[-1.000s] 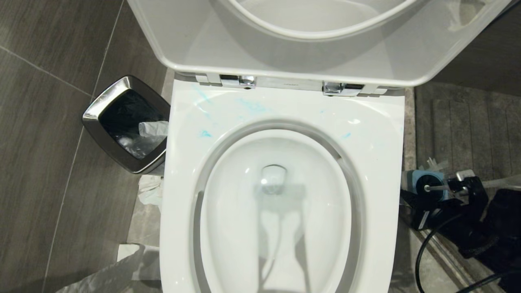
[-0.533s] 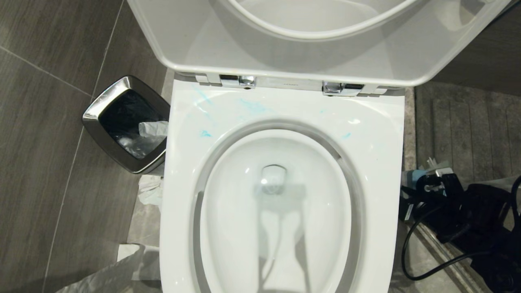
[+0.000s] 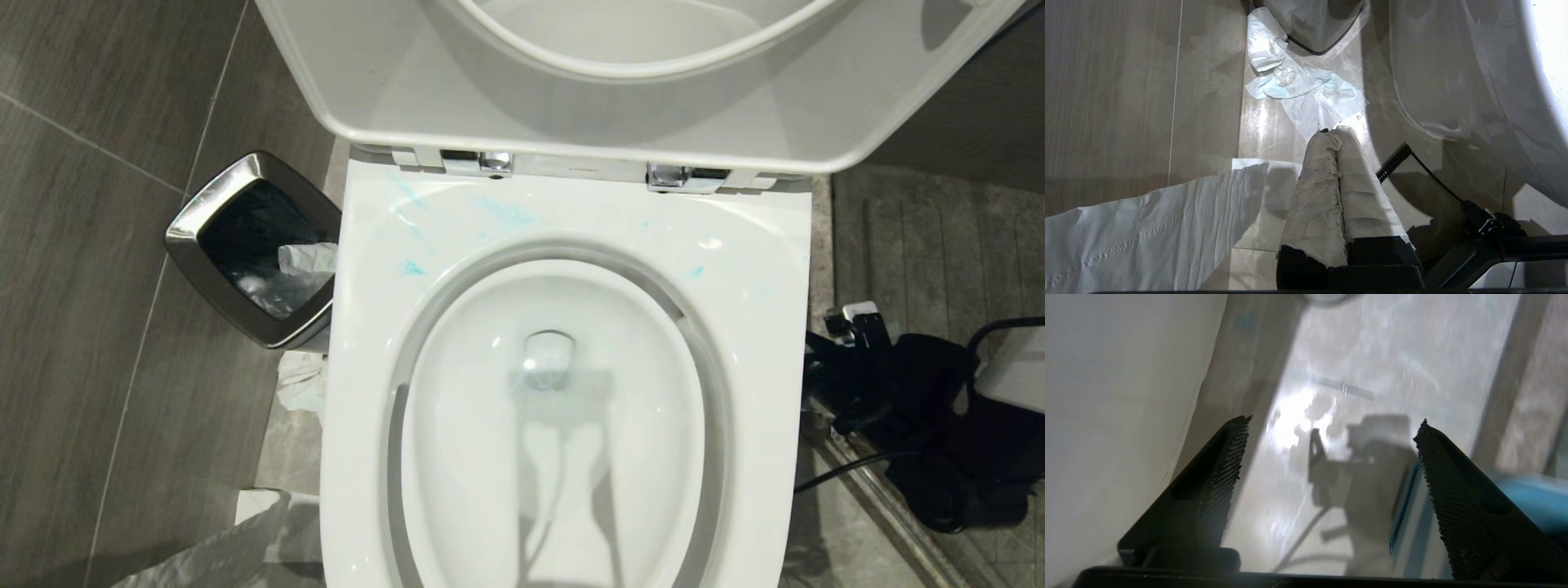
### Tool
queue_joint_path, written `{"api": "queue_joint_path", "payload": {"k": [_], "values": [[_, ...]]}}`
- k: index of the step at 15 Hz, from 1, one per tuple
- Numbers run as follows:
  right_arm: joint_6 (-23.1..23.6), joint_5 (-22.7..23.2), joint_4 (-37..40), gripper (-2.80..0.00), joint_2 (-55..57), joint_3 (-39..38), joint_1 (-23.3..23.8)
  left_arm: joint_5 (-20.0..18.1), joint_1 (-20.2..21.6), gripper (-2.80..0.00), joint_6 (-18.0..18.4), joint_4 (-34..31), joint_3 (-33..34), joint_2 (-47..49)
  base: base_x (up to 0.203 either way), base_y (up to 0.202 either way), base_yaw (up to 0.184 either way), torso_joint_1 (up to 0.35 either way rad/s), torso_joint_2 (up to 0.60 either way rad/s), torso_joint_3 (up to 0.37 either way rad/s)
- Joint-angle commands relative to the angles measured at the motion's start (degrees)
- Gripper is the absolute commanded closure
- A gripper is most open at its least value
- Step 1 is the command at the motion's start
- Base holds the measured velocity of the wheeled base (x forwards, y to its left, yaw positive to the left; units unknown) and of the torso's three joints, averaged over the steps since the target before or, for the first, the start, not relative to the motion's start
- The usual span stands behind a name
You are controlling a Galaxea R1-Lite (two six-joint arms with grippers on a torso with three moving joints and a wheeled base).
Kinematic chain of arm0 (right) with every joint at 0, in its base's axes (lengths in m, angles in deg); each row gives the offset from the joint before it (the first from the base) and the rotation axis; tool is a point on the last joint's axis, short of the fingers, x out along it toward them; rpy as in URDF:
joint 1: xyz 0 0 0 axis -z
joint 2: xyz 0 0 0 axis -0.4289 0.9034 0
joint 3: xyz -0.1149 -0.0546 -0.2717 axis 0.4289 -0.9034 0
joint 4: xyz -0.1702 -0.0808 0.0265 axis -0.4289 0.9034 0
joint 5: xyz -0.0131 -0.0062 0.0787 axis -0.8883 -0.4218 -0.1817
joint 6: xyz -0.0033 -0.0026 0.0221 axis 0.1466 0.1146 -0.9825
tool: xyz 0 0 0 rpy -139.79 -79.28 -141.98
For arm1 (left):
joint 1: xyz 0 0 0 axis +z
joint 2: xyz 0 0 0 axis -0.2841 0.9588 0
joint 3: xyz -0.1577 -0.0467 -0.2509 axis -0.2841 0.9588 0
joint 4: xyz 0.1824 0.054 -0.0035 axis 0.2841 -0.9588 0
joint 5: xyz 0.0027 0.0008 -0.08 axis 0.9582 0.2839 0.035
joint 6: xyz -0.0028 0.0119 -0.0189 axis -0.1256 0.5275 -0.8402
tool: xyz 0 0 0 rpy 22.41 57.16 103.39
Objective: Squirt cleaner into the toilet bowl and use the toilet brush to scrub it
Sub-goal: Pour in the cleaning agent
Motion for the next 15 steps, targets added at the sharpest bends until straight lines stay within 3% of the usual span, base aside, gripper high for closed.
{"api": "queue_joint_path", "payload": {"k": [1,8,15], "values": [[0.17,0.08,-0.53,-2.8,4.28,5.39,0.01,0.03,0.04,0.0,0.02,0.02,0.44,0.07,0.0,0.0,0.0,0.0,0.0,0.0],[0.88,0.08,-0.53,-2.8,12.54,23.97,-1.13,0.04,0.02,0.0,0.02,0.02,0.44,0.07,0.0,0.0,0.0,0.0,0.0,0.0],[1.52,-0.02,-0.53,-2.8,12.35,30.92,-2.63,0.03,0.04,0.0,0.02,0.02,0.44,0.07,0.0,0.0,0.0,0.0,0.0,0.0]]}}
